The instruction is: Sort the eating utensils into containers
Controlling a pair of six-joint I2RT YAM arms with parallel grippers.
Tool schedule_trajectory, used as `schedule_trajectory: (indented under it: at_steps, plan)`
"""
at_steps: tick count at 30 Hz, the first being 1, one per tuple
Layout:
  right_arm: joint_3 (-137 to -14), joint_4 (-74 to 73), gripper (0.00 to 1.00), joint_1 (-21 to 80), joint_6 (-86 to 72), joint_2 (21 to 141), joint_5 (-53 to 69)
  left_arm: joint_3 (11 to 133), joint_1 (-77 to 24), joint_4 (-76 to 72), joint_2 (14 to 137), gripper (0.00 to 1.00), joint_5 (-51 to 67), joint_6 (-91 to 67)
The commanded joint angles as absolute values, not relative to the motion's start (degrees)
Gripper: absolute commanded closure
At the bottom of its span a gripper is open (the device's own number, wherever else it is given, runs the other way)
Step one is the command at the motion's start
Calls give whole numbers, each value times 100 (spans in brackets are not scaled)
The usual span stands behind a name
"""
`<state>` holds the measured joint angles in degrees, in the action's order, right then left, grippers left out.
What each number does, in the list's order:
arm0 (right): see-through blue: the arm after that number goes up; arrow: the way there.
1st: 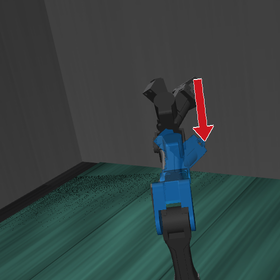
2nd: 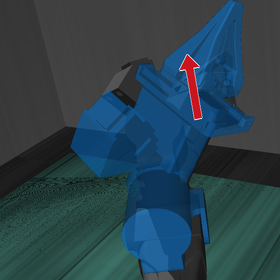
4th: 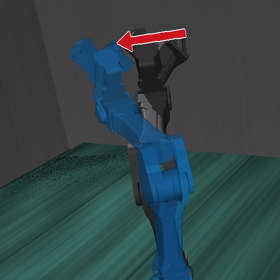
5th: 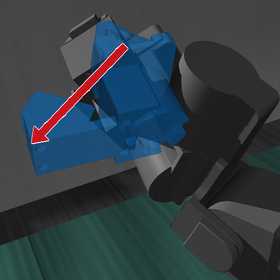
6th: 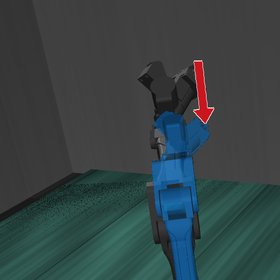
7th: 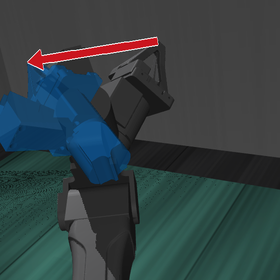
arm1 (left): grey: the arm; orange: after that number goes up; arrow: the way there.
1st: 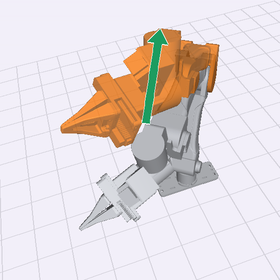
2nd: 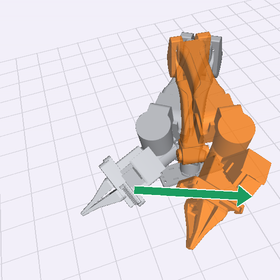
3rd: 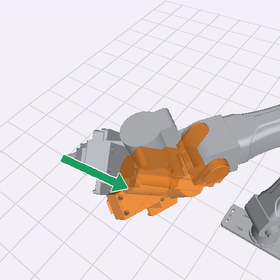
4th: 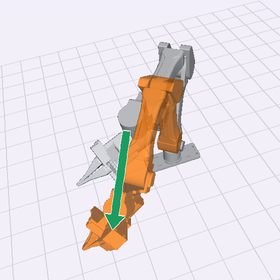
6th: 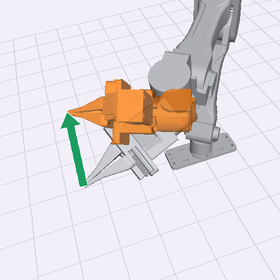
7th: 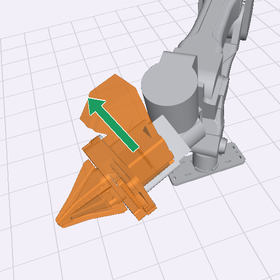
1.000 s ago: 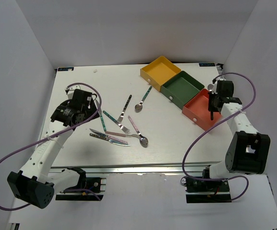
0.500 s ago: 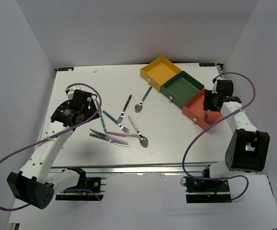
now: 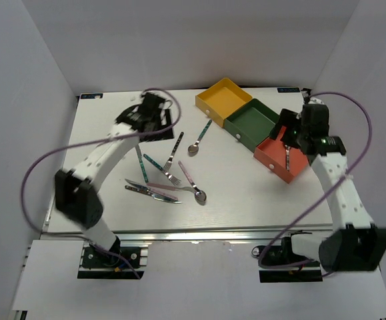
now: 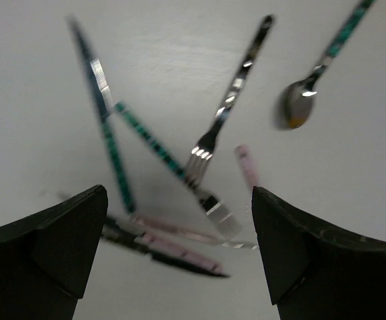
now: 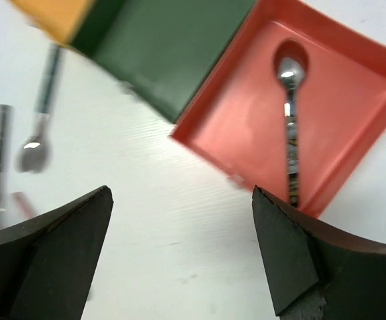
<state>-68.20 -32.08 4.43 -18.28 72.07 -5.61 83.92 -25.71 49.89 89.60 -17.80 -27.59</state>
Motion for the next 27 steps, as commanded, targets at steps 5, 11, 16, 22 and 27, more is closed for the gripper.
schedule_trajectory:
  at_steps: [5, 11, 16, 22, 27]
  plan:
    - [-5696, -3925, 11, 439, -2848, 4985, 0, 11625, -3252, 4535, 12328, 4, -993, -1539]
    - [-6222, -5150, 11, 509, -2321, 4280, -395, 12050, -3366, 3401, 14008, 25, -756, -1486]
    - [-6530, -4879, 11, 790, -2171, 4683, -431, 11840, -3709, 3506, 14406, 84, -1029, -1423]
    - [-6153, -3999, 11, 870, -2645, 5062, 686, 9404, -3911, 3059, 11946, 100, -924, -2170]
    - [-5827, -2737, 11, 1002, -3260, 5519, 1792, 8887, -4236, 2725, 10882, 100, -344, -2635]
